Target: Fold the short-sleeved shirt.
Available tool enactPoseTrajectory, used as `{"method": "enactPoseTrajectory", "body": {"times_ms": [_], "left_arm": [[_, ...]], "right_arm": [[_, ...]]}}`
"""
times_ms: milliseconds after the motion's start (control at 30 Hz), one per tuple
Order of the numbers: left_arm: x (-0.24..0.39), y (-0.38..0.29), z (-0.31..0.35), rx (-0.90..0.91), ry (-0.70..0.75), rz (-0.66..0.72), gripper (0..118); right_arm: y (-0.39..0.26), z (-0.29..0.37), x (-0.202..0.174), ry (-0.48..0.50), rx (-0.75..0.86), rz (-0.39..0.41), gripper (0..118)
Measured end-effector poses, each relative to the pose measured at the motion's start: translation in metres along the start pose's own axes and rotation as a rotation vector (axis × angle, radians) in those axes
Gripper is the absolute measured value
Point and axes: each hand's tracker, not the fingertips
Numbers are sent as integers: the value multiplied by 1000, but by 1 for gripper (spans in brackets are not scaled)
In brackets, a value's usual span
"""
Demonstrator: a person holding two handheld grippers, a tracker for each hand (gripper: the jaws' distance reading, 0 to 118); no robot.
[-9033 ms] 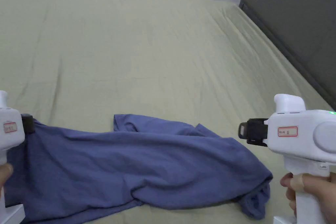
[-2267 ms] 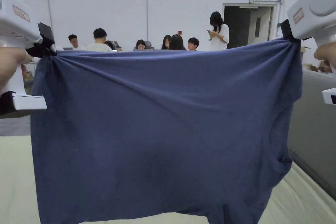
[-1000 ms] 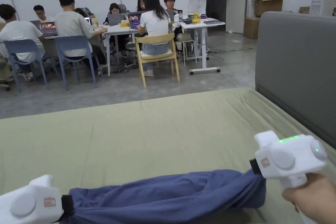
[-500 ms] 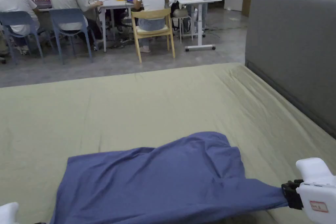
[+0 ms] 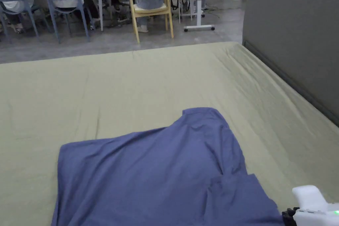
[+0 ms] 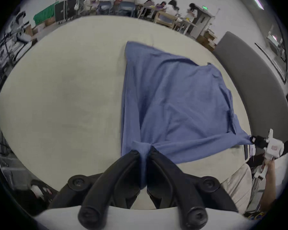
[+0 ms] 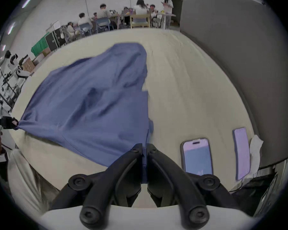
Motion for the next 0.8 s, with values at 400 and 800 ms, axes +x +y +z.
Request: {"method": "enactPoseTrajectory", "body": {"times_ms": [400, 800], "left_arm": [[0, 8, -52, -145, 109, 24, 1], [32, 2, 97, 417, -20, 163, 118]], "right_arm": [[-6, -54, -1, 3, -177, 67, 6], [53, 107, -3, 217, 325, -216, 118]]}}
